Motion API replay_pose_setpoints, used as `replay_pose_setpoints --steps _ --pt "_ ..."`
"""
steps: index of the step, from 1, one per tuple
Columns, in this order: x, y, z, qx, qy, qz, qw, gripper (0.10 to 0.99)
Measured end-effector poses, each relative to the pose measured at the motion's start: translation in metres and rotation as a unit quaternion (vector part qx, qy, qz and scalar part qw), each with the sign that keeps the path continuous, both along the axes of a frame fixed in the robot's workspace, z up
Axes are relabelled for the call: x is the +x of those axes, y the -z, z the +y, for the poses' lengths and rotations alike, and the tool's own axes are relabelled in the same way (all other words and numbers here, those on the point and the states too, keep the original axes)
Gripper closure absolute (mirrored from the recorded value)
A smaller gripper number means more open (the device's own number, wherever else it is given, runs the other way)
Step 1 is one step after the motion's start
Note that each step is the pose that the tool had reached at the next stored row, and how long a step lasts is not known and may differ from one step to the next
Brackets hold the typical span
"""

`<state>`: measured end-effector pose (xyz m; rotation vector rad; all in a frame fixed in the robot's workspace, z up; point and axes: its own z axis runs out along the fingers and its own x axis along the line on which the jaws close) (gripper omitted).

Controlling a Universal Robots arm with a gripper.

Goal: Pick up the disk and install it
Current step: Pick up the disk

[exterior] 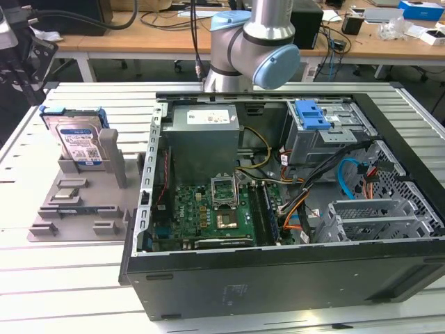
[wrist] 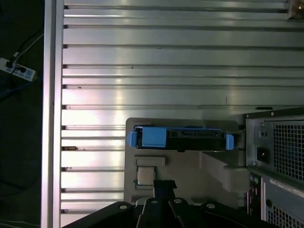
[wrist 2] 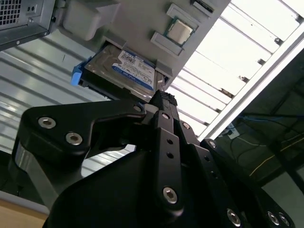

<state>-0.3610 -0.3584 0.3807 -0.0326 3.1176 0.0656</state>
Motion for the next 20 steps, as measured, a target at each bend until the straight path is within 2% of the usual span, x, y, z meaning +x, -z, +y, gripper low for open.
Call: replay_pose_setpoints --steps 3,7,12,14,15,16,18,19,20 --pt "0.0 0.0 0.0 0.0 -0.021 0.0 0.9998 0.98" --pt "0.0 0.0 0.0 0.0 -0.052 0.0 0.9986 0.98" --pt "0.0 0.0 0.0 0.0 -0.093 0.0 0.9956 0.98" --pt "0.0 0.0 0.0 0.0 -0.111 0.0 0.9938 0.98" --pt "0.0 0.0 0.0 0.0 -0.124 0.0 0.9923 0.98" --pt "0.0 0.0 0.0 0.0 -0.141 0.0 0.99 0.98" --pt "0.0 0.0 0.0 0.0 -0.159 0.0 0.9874 0.98" --pt "0.0 0.0 0.0 0.0 -0.175 0.0 0.9846 0.98" --pt "0.0 0.0 0.0 0.0 -0.182 0.0 0.9833 0.98"
